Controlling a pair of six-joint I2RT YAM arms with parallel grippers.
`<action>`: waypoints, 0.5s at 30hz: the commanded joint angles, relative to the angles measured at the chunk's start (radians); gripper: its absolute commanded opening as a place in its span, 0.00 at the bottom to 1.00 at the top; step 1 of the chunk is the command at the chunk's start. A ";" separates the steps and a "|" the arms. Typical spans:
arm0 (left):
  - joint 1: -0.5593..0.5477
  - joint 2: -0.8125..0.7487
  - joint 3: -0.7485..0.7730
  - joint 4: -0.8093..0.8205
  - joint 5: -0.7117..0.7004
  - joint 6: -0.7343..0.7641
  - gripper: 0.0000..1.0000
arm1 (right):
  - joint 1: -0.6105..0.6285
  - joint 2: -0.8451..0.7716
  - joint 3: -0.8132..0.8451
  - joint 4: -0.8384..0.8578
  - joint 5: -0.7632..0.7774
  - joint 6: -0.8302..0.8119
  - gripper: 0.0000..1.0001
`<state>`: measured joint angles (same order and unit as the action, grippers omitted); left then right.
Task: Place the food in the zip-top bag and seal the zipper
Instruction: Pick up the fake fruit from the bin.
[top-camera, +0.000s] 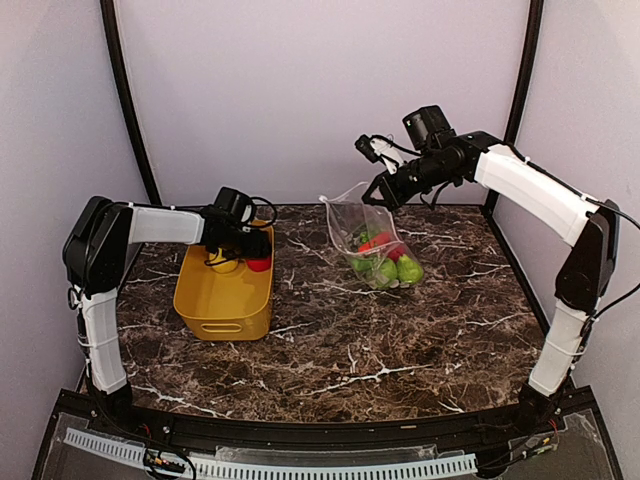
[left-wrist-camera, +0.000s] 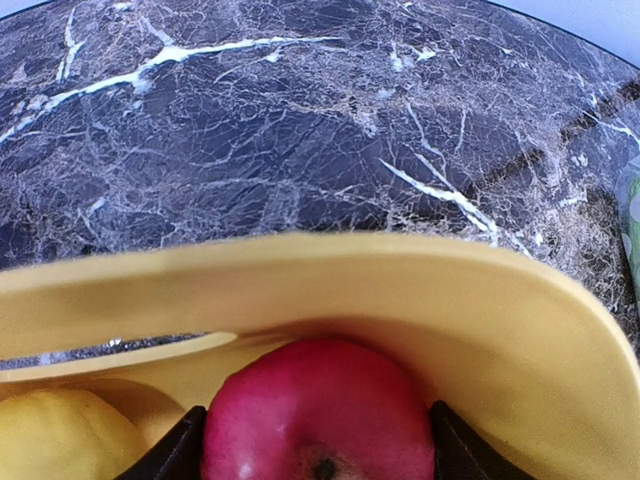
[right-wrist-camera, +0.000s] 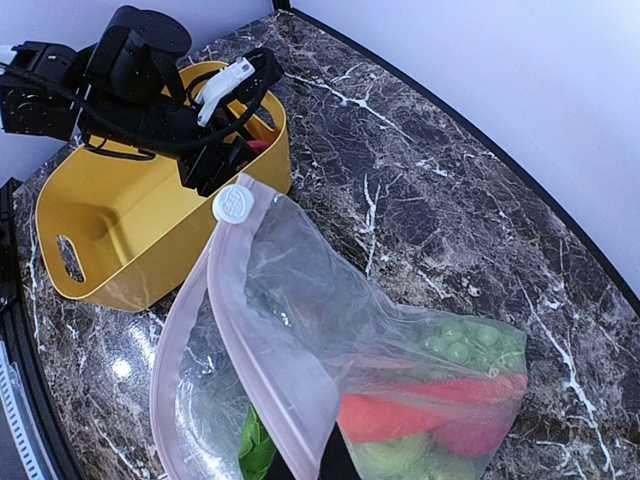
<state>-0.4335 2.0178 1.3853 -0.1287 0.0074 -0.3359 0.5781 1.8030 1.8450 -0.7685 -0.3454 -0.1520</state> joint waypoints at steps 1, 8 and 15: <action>0.001 -0.070 -0.009 -0.051 0.013 -0.005 0.54 | 0.012 -0.007 -0.006 -0.003 0.009 -0.007 0.00; 0.000 -0.270 -0.093 -0.077 0.004 -0.029 0.50 | 0.014 -0.009 -0.007 -0.002 0.014 -0.012 0.00; -0.028 -0.542 -0.248 0.103 0.038 -0.023 0.45 | 0.014 -0.005 -0.008 -0.002 0.008 -0.012 0.00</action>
<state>-0.4381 1.6512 1.2442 -0.1661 0.0105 -0.3622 0.5804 1.8030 1.8450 -0.7681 -0.3397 -0.1570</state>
